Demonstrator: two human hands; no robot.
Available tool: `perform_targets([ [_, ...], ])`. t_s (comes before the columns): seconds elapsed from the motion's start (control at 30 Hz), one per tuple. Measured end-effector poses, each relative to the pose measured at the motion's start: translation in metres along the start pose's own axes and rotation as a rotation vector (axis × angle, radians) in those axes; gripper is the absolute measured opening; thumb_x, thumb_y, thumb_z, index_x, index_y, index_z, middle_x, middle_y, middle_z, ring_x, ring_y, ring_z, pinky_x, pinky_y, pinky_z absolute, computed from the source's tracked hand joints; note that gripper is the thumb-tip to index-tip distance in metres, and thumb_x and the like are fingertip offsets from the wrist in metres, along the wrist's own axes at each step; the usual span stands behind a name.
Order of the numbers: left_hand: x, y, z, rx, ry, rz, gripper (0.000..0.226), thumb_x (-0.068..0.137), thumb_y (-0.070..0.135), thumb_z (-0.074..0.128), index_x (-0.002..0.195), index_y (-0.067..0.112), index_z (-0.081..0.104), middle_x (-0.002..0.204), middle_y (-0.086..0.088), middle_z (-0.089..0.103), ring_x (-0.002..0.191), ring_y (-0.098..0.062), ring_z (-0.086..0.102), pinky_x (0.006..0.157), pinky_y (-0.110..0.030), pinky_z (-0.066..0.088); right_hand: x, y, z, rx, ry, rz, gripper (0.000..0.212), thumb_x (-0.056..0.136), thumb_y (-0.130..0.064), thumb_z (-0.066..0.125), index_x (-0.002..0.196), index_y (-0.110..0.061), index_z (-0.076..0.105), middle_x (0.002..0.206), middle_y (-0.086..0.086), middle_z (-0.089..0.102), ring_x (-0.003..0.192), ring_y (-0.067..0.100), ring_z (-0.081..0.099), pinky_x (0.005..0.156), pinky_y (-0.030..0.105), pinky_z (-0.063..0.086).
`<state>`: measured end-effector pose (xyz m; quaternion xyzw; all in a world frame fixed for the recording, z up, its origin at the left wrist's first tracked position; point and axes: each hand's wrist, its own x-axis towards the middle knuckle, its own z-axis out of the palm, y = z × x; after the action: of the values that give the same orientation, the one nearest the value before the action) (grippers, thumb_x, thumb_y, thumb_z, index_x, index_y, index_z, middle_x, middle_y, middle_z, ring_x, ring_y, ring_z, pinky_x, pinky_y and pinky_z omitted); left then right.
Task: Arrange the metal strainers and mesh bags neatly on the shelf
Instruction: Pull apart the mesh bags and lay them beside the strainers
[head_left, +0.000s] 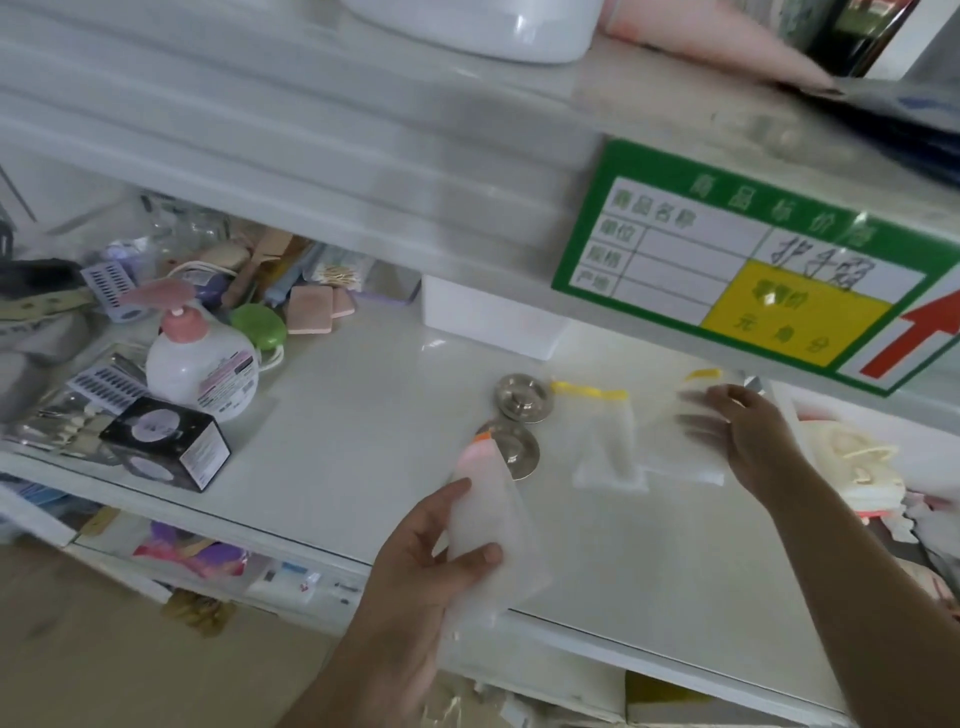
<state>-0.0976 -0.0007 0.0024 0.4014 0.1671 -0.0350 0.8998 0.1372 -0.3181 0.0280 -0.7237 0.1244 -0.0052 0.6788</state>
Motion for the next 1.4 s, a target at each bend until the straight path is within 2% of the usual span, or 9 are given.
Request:
perform_targets([
  [0.23, -0.005, -0.001, -0.002, 0.014, 0.005, -0.004, 0.074, 0.058, -0.007, 0.080, 0.122, 0.025, 0.067, 0.133, -0.001, 0.067, 0.115, -0.031, 0.067, 0.083, -0.042, 0.058, 0.017, 0.048, -0.026, -0.496, 0.278, 0.133, 0.006, 0.080, -0.019, 0.069, 0.082, -0.014, 0.069, 0.100, 0.024, 0.072, 0.083, 0.036, 0.068, 0.077, 0.043, 0.056],
  [0.33, -0.006, -0.001, 0.000, 0.062, 0.004, 0.004, 0.082, 0.055, -0.009, 0.080, 0.125, 0.030, 0.063, 0.130, 0.001, 0.069, 0.113, -0.031, 0.068, 0.087, -0.050, 0.059, 0.010, 0.054, -0.022, -0.904, 0.349, 0.090, 0.052, 0.071, -0.033, 0.076, 0.115, -0.008, 0.064, 0.113, 0.021, 0.066, 0.105, 0.040, 0.062, 0.094, 0.049, 0.049],
  [0.4, -0.005, -0.002, 0.002, 0.096, 0.000, 0.019, 0.084, 0.054, -0.009, 0.081, 0.124, 0.033, 0.063, 0.127, 0.003, 0.070, 0.110, -0.029, 0.070, 0.085, -0.051, 0.060, -0.011, 0.037, -0.002, -0.986, 0.430, -0.087, 0.041, 0.080, -0.028, 0.071, 0.114, -0.008, 0.060, 0.116, 0.022, 0.062, 0.110, 0.042, 0.056, 0.098, 0.051, 0.045],
  [0.47, -0.001, -0.004, 0.003, 0.120, -0.005, 0.034, 0.086, 0.050, -0.006, 0.085, 0.121, 0.037, 0.064, 0.125, 0.004, 0.071, 0.109, -0.028, 0.070, 0.081, -0.050, 0.061, -0.046, 0.017, 0.032, -0.797, 0.368, -0.263, 0.009, 0.085, -0.021, 0.064, 0.090, -0.014, 0.065, 0.090, 0.014, 0.070, 0.089, 0.034, 0.064, 0.081, 0.042, 0.051],
  [0.67, 0.007, -0.011, 0.012, 0.191, -0.023, 0.092, 0.086, 0.043, 0.004, 0.090, 0.115, 0.044, 0.066, 0.121, 0.015, 0.072, 0.109, -0.022, 0.071, 0.087, -0.052, 0.059, -0.176, 0.004, 0.117, -0.523, -0.319, -0.160, 0.033, 0.089, -0.034, 0.067, 0.068, -0.008, 0.069, 0.056, -0.001, 0.060, 0.051, 0.005, 0.052, 0.052, 0.017, 0.040],
  [0.87, 0.009, -0.013, 0.014, 0.258, 0.037, 0.089, 0.094, 0.035, 0.008, 0.094, 0.118, 0.033, 0.058, 0.114, 0.012, 0.072, 0.096, -0.012, 0.075, 0.065, -0.031, 0.061, -0.209, 0.005, 0.121, -0.416, -0.107, -0.326, 0.013, 0.081, -0.021, 0.077, 0.069, -0.023, 0.072, 0.066, -0.002, 0.067, 0.059, 0.014, 0.058, 0.058, 0.029, 0.048],
  [1.07, 0.006, -0.013, 0.017, -0.050, -0.230, -0.029, 0.080, 0.051, -0.004, 0.094, 0.125, 0.006, 0.066, 0.124, -0.029, 0.067, 0.111, -0.035, 0.068, 0.082, -0.033, 0.059, -0.214, -0.007, 0.107, 0.191, -0.373, -0.093, 0.031, 0.093, -0.025, 0.060, 0.099, 0.005, 0.065, 0.093, 0.019, 0.075, 0.076, 0.022, 0.067, 0.070, 0.027, 0.051],
  [1.23, -0.003, -0.010, 0.019, -0.138, -0.186, -0.109, 0.043, 0.051, -0.012, 0.088, 0.092, -0.003, 0.080, 0.101, -0.026, 0.076, 0.086, -0.024, 0.077, 0.066, -0.023, 0.062, -0.203, -0.005, 0.095, 0.509, -0.336, 0.070, 0.028, 0.092, -0.015, 0.050, 0.099, 0.007, 0.065, 0.105, 0.033, 0.070, 0.079, 0.034, 0.071, 0.074, 0.037, 0.059],
  [1.4, -0.006, -0.004, 0.016, -0.123, -0.120, -0.117, 0.041, 0.061, -0.018, 0.065, 0.100, -0.014, 0.074, 0.093, -0.023, 0.077, 0.076, -0.022, 0.077, 0.064, -0.022, 0.062, -0.193, 0.000, 0.079, 0.602, -0.172, 0.055, 0.025, 0.090, -0.013, 0.051, 0.092, 0.002, 0.071, 0.093, 0.024, 0.075, 0.077, 0.031, 0.073, 0.073, 0.038, 0.061],
])
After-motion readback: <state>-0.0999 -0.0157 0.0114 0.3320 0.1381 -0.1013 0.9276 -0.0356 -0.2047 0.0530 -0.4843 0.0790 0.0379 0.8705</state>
